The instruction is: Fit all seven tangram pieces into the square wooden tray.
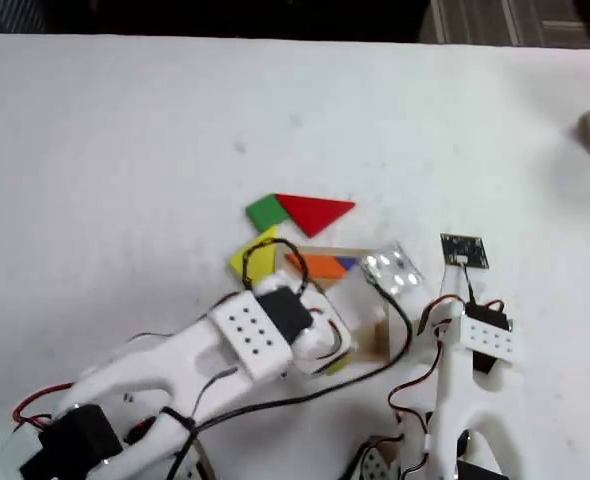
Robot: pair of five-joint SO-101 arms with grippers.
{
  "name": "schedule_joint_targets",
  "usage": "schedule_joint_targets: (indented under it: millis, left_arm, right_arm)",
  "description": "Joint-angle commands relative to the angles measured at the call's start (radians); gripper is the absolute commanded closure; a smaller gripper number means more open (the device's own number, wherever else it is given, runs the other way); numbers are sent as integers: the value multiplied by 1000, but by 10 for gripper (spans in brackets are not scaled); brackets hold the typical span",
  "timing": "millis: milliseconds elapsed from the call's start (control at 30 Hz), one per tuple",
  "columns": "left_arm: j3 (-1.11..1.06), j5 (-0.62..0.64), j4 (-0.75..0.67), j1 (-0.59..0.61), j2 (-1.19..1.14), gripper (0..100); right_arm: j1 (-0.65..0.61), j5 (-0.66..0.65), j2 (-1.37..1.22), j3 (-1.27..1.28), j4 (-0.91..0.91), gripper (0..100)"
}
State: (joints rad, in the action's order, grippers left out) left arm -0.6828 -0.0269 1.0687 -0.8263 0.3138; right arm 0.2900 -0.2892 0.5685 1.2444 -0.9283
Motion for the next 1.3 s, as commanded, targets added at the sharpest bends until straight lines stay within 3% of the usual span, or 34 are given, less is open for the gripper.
schedule_joint_targets:
  millis: [0,100,167,300,467,700,833,1000,1133,1267]
  left_arm:
    - [35,-267,-34,-33,25,854]
    - [-8,-500,-100,-28,25,854]
    - [-40,-586,-137,-28,25,854]
    - [-78,-672,-235,-28,4,854]
    - [-23,-772,-288,-33,-205,857]
    - [176,-773,-250,-31,-424,849]
    - [181,-756,-249,-7,-424,732]
    - [187,-608,-249,51,-424,605]
    - [178,-535,-238,90,-377,596]
    - [186,-431,-97,124,-217,596]
  right_arm:
    - [27,-6,-10,-2,33,754]
    - [27,-6,-10,-2,33,754]
    - [27,-8,-10,-2,33,754]
    - [27,-9,-10,-2,33,754]
    - [25,-9,-10,-2,33,754]
    - [22,-14,-10,-2,33,754]
    - [21,-14,-10,-2,35,754]
    - [19,-14,-10,-2,35,753]
    - [19,-14,-10,-2,35,752]
    - [19,-14,-10,-2,35,752]
